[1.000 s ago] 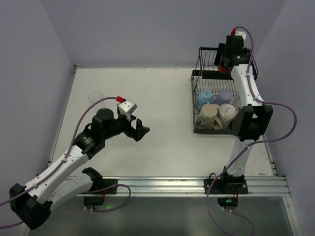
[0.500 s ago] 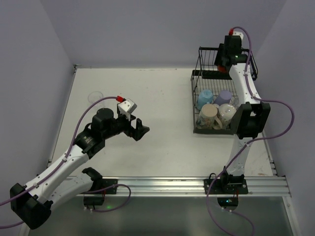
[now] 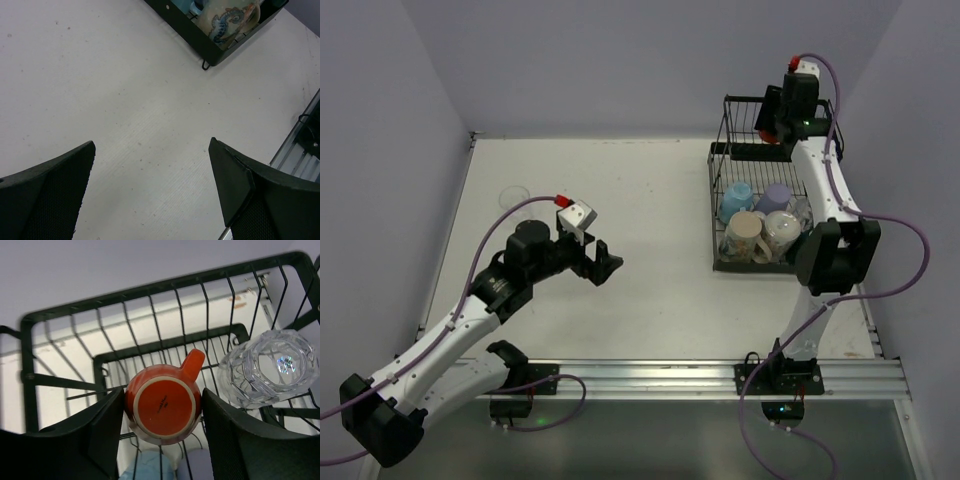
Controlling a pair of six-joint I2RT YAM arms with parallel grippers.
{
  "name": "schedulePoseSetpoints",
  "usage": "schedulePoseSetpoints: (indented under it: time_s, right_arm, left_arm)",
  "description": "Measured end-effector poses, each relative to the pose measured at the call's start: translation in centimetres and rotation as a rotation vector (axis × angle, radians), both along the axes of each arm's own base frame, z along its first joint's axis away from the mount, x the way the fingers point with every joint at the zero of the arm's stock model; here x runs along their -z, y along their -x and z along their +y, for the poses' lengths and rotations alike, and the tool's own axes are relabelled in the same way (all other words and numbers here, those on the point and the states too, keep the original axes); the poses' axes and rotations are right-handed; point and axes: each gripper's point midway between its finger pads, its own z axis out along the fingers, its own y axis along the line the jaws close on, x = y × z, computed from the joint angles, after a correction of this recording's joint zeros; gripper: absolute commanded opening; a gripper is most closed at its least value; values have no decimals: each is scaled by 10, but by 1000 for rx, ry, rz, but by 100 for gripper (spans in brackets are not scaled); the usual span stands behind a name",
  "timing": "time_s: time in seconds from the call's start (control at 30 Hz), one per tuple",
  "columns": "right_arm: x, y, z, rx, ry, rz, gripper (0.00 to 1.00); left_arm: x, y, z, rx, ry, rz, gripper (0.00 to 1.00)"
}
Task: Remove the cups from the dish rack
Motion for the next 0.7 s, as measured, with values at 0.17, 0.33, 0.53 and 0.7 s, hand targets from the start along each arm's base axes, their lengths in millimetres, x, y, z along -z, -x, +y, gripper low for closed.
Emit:
schedulePoseSetpoints:
  time_s: [0.17, 0.33, 0.53, 0.7]
  right_arm:
    - [-50, 9, 17, -66, -76, -145, 13]
    - [-96, 32, 36, -134, -172, -280, 13]
    - [-105, 87, 69, -243, -362, -361, 13]
    - [-88, 147, 110, -362, -556, -387, 12]
  left_arm:
    - [-1, 1, -4, 3, 27, 26, 100]
    - [-23, -1, -20, 26, 138, 47, 98]
    - [-70, -11, -53, 95, 372, 34, 89]
    - [-97, -28, -88, 176, 531, 73, 87]
